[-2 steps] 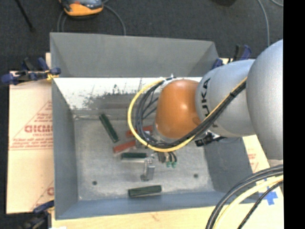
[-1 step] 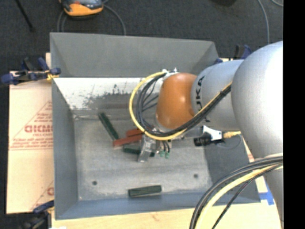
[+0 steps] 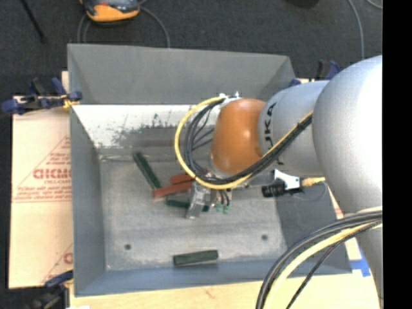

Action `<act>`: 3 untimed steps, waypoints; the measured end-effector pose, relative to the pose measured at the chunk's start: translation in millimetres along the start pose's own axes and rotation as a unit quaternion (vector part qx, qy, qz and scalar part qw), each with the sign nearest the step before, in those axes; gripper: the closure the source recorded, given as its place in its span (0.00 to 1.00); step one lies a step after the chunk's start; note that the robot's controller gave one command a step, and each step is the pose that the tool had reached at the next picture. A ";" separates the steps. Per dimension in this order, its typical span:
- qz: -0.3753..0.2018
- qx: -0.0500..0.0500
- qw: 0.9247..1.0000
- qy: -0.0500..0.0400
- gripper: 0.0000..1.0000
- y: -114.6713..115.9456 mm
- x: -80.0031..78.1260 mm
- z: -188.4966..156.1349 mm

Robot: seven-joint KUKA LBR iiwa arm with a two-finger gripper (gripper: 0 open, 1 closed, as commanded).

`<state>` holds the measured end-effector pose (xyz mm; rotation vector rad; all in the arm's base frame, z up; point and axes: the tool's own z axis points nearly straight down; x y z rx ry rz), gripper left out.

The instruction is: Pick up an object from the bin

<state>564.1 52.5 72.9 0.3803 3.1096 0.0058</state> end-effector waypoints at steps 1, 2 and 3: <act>0.000 0.001 1.000 0.001 1.00 -0.6 2.0 -3.3; -0.083 0.002 0.997 0.000 1.00 7.7 -15.5 -38.5; -0.137 0.001 0.991 0.002 1.00 18.0 -27.7 -162.2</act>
Offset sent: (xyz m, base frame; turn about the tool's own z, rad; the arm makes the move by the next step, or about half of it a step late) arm 0.0346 0.0084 0.0338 -0.3264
